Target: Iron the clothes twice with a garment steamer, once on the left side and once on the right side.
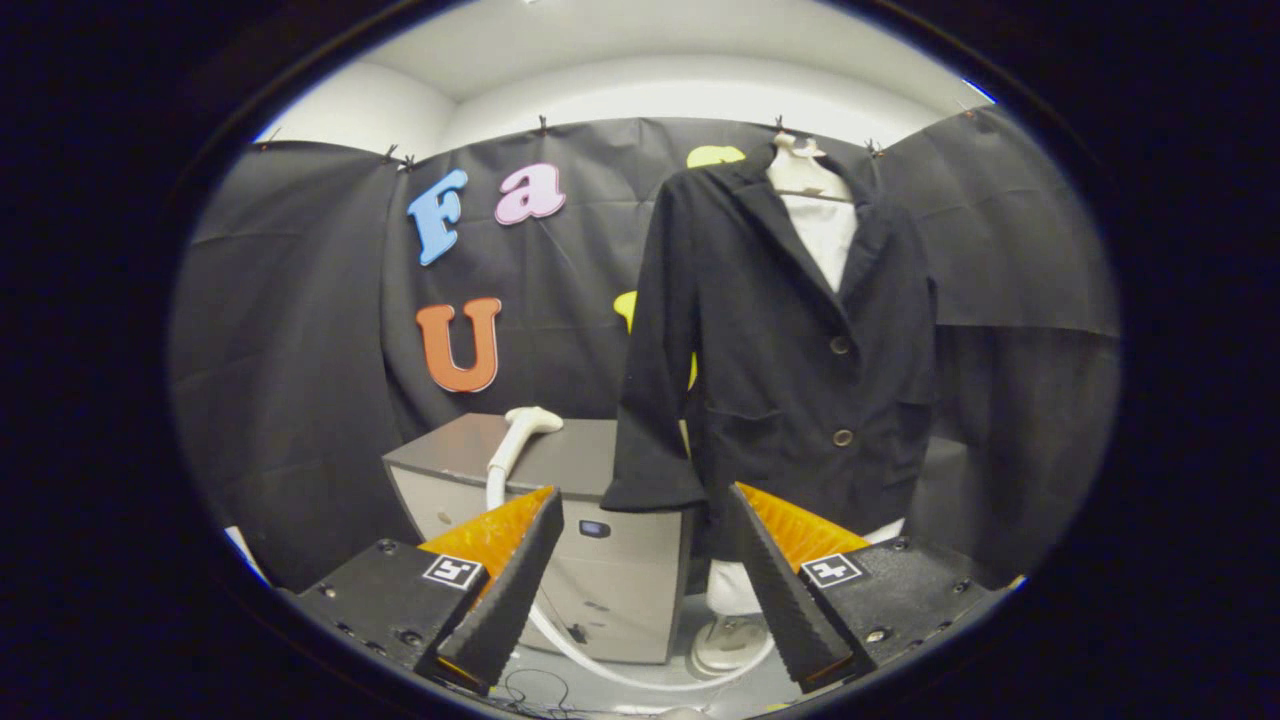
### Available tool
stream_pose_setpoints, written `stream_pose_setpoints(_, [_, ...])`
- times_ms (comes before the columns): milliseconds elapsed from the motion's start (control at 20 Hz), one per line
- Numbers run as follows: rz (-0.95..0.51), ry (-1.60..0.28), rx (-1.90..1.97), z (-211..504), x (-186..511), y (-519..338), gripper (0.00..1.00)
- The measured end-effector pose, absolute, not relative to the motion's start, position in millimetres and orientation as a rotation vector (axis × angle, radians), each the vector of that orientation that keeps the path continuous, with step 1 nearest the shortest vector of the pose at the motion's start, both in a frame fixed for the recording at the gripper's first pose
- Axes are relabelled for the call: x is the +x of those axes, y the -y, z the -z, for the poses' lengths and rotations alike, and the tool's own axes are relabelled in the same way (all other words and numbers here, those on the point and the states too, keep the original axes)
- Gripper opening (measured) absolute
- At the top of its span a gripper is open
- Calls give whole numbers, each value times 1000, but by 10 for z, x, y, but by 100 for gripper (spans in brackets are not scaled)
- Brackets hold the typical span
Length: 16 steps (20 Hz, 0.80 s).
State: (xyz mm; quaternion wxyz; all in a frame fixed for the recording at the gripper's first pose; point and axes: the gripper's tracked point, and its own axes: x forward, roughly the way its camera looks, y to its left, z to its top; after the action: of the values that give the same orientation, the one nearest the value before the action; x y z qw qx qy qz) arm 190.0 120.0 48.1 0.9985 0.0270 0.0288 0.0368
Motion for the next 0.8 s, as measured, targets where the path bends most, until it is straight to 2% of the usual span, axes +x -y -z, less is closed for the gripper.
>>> stream_pose_setpoints(450, [-230,-179,91,-621,3620,-2471,100])
stream_pose_setpoints(800, [-242,-331,64,-255,4715,-3131,100])
